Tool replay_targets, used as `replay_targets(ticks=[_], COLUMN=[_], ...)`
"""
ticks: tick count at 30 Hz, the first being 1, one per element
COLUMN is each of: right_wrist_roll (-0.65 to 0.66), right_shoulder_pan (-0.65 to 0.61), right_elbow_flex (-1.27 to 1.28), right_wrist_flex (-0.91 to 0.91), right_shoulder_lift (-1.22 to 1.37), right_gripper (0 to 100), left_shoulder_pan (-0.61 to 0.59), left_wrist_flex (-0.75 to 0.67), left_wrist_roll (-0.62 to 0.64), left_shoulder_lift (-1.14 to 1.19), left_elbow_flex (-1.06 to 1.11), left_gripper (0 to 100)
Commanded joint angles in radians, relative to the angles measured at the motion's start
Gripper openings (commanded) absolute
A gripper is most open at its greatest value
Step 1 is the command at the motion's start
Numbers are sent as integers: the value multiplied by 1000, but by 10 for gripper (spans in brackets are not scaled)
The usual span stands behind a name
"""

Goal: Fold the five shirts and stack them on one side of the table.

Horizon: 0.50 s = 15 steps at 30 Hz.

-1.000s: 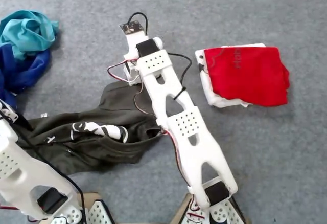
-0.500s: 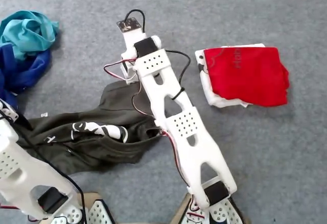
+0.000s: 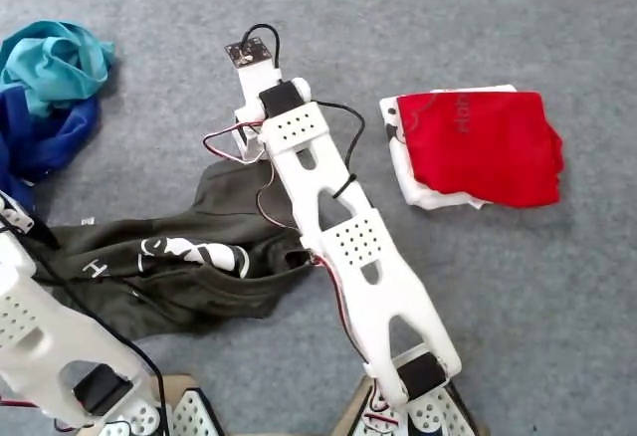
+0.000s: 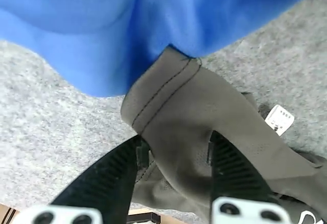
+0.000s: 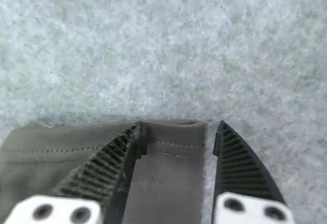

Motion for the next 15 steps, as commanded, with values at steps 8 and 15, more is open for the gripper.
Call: replay_targets(ticks=[8, 15], right_wrist_roll=[-6, -6], right_shoulder_pan=[9, 26], right_elbow_flex=[-143, -182], right_wrist_flex=[106, 137], right_shoulder_lift=[-18, -7], right_gripper=[225, 102], left_shoulder_pan=[5, 5], left_wrist_flex=[0, 0], left_wrist_roll=[11, 11], left_shoulder_lift=[-52, -58], left_elbow_flex=[-7, -10], left_gripper=[209, 209])
